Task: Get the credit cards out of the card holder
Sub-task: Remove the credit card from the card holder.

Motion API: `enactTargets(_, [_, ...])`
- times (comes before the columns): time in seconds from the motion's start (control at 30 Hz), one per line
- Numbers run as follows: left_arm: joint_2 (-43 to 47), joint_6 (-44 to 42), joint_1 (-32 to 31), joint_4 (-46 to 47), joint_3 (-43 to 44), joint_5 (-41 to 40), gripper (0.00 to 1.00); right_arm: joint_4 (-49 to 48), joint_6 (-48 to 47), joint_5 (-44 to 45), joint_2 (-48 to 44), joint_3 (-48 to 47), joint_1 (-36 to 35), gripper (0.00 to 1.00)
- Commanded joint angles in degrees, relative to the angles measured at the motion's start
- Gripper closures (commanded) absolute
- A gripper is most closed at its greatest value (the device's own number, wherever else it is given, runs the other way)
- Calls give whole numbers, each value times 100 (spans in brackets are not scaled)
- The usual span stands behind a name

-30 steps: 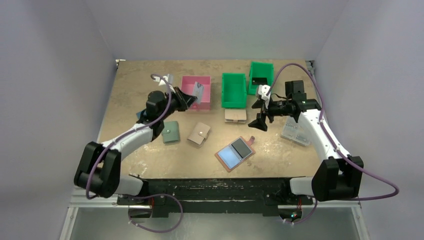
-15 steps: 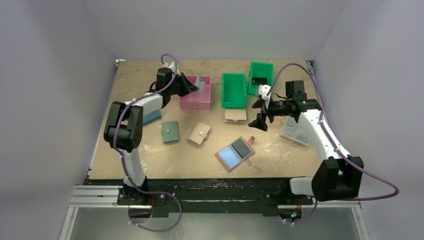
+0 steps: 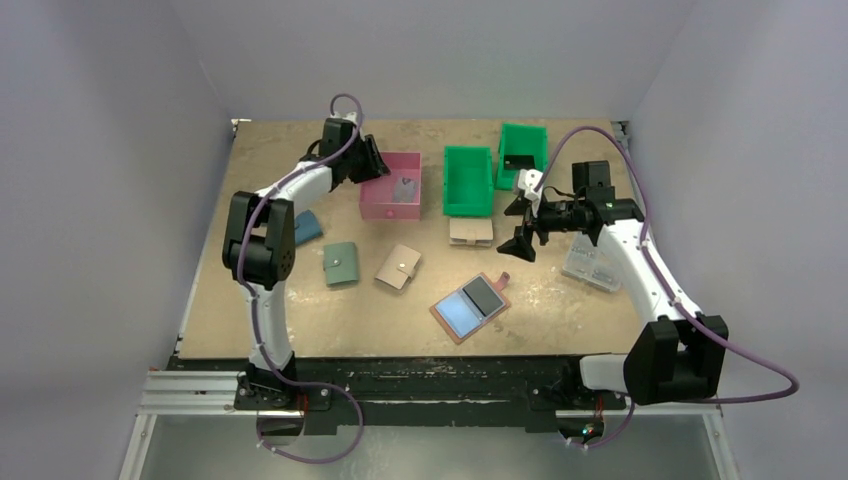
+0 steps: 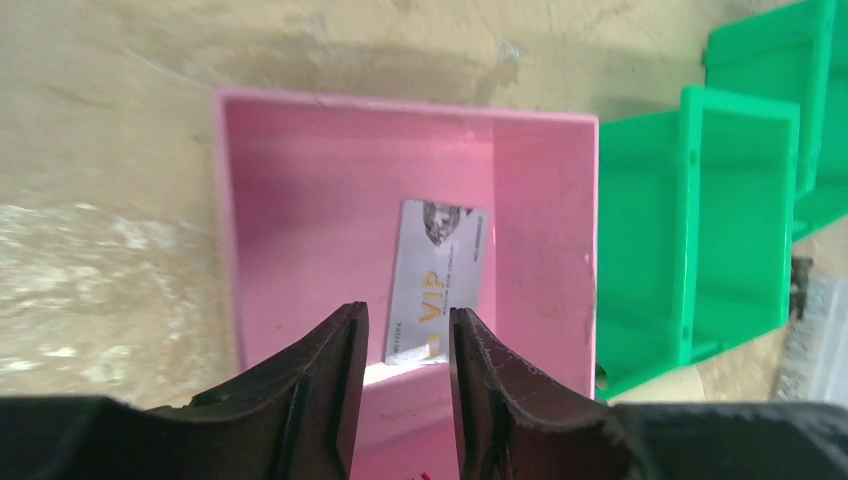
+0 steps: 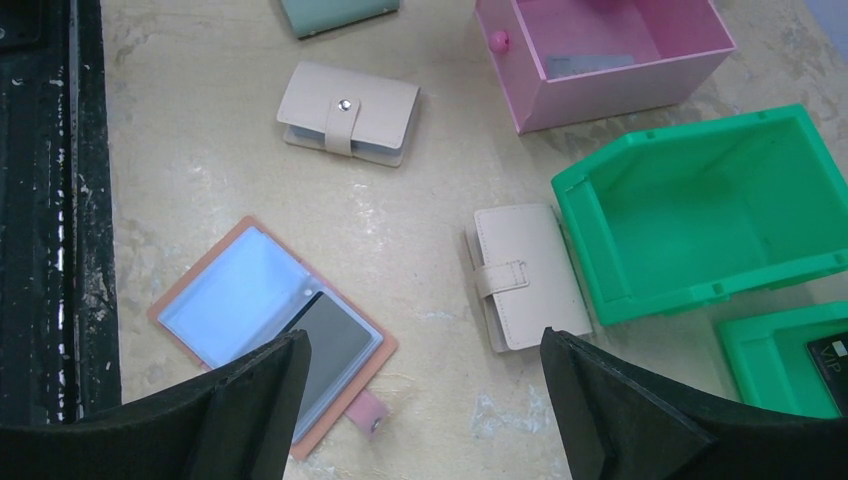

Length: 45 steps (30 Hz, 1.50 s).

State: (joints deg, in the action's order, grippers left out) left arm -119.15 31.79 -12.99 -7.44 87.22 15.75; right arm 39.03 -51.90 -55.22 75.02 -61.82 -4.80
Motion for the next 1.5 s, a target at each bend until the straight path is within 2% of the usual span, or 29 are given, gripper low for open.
enactTargets(0.0, [684, -577, -28, -379, 403, -1037, 61, -63, -33, -193, -211, -85, 41, 5])
enactTargets(0.1, [1450, -616, -28, 86, -130, -1354, 61, 1, -175, -131, -248, -67, 53, 5])
enactTargets(0.23, [2918, -505, -23, 820, -1431, -1500, 50, 125, -402, -53, -401, -64, 53, 5])
enactTargets(0.27, [3266, -449, -19, 949, -1767, -1539, 45, 131, -442, -37, -468, -40, 52, 4])
enactTargets(0.3, [3599, -336, -19, 1023, -2106, -1625, 35, 125, -466, -44, -534, -10, 52, 4])
enactTargets(0.37, [4262, 155, 9, 1020, -2727, -1904, 8, 93, -448, -41, -649, 47, 57, 4])
enactTargets(0.4, [4609, 337, 32, 1025, -3039, -1956, 2, 93, -406, 4, -688, 62, 55, 4])
enactTargets(0.47, [5257, 597, 66, 1091, -3638, -1747, 1, 212, -400, 57, -736, 46, 56, 3])
enactTargets(0.67, [6848, 1407, 78, 1182, -4870, -419, 1, 755, -475, 90, -824, 13, 54, 3])
enactTargets(0.8, [7422, 1897, 69, 1136, -5450, 484, 4, 557, -207, 198, -1105, 298, 57, 2])
enactTargets(0.9, [7671, 1951, -31, 836, -5604, 829, 6, 246, 146, 271, -1319, 509, 70, 1])
enactTargets(0.97, [7839, 1921, -306, 756, -5663, 764, 7, 80, 427, 273, -1396, 583, 110, 1])
enactTargets(1.07, [8023, 1954, -1039, 560, -5725, 279, 7, 33, 555, 250, -1376, 639, 185, 1])
enactTargets(1.17, [7952, 2074, -1761, 982, -5918, -123, 7, -174, 835, 372, -1268, 718, 229, 1])
enactTargets(1.27, [7631, 2112, -2438, 1570, -6132, -448, 7, -706, 2110, 494, -1119, 859, 238, 1])
enactTargets(1.4, [6841, 1855, -3474, 2247, -6043, -1129, 8, -159, 1075, 48, -827, 852, 244, 1])
enactTargets(1.47, [6318, 1801, -3783, 2602, -5913, -1304, 9, -220, 894, 27, -810, 1010, 244, 1])
